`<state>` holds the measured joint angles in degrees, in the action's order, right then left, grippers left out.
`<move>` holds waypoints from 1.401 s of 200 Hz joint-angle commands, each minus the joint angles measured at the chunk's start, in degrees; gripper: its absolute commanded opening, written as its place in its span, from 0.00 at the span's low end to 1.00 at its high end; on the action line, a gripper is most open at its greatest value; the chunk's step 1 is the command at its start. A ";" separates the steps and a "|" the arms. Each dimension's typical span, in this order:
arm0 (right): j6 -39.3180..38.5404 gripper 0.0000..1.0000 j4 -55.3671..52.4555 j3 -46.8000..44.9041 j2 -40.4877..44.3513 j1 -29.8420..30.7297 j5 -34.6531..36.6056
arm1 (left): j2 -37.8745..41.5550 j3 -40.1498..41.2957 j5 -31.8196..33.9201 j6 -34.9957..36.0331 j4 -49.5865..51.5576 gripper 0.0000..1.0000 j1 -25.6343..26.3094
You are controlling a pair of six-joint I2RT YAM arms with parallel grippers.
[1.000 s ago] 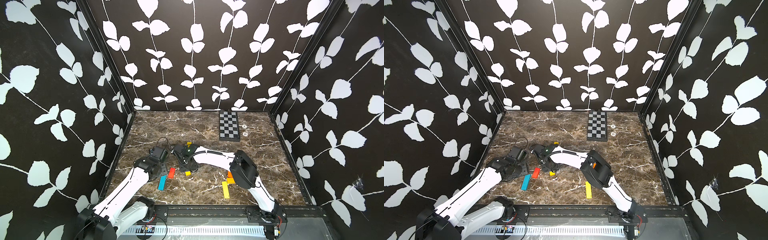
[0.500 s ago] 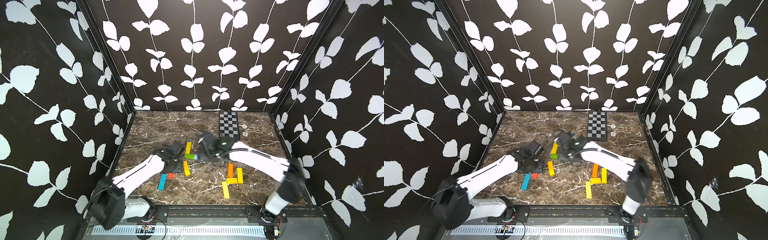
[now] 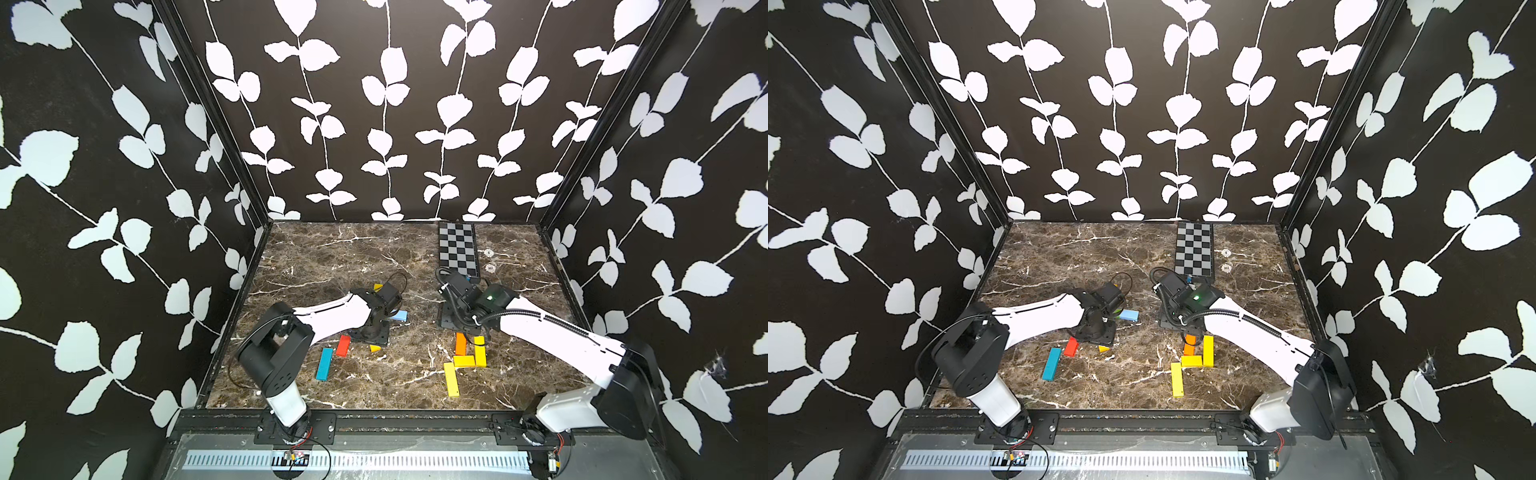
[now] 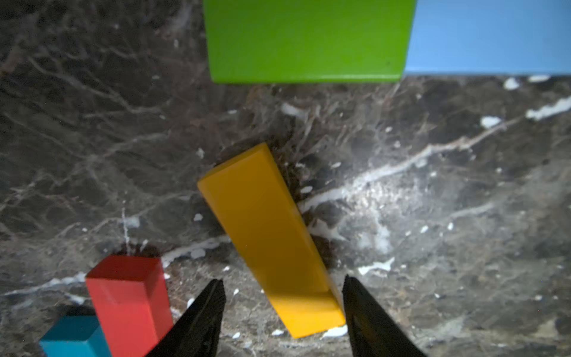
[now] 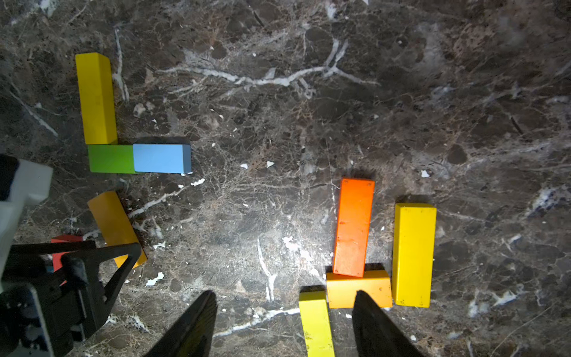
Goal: Assemble the letter h with building blocks
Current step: Assemble the building block at the center of the board.
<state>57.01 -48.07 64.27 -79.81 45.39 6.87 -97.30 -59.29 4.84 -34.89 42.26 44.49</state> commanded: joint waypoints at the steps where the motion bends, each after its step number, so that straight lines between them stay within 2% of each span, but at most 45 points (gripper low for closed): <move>1: 0.20 0.68 -1.10 -0.61 2.21 -0.60 0.69 | -1.15 -2.38 -0.42 0.55 -0.34 0.61 -0.08; 46: -0.32 0.66 -0.99 -1.25 2.83 -1.39 0.34 | -3.88 -4.82 1.53 2.02 1.06 0.50 -0.33; 75: -0.67 0.66 -1.02 -0.89 2.41 -1.69 -0.24 | -5.13 -5.55 1.40 2.77 1.09 0.38 -1.40; 129: -0.59 0.65 -1.62 -0.82 2.59 -1.79 0.12 | -5.83 -5.12 1.34 3.95 1.07 0.33 -3.09; 147: -0.59 0.65 -1.68 -0.99 2.69 -1.83 0.08 | -6.06 -5.69 1.37 4.18 1.27 0.28 -3.49; 218: -0.76 0.65 -2.28 -0.46 2.63 -1.97 0.33 | -5.86 -6.23 2.26 2.45 1.88 0.30 -3.97; 223: -0.78 0.65 -2.34 -0.46 2.64 -1.97 0.33 | -5.85 -6.19 2.28 2.42 1.78 0.32 -3.97; 235: -0.76 0.65 -2.40 -0.45 2.75 -1.94 0.29 | -5.93 -6.21 2.52 2.01 2.04 0.46 -3.97; 242: -0.76 0.65 -2.55 -0.45 2.76 -1.95 0.42 | -5.84 -6.19 2.80 1.85 2.13 0.51 -3.97; 255: -0.85 0.66 -2.71 -0.55 3.05 -1.89 0.44 | -5.64 -6.10 2.74 1.76 1.97 0.50 -3.97; 280: -1.02 0.65 -2.88 -0.38 3.08 -2.06 0.59 | -5.77 -6.23 2.24 1.67 1.63 0.44 -5.63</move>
<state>55.92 -49.06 63.79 -77.84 43.79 6.52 -103.09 -64.71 6.59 -32.71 42.54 40.21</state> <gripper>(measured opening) 0.655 0.457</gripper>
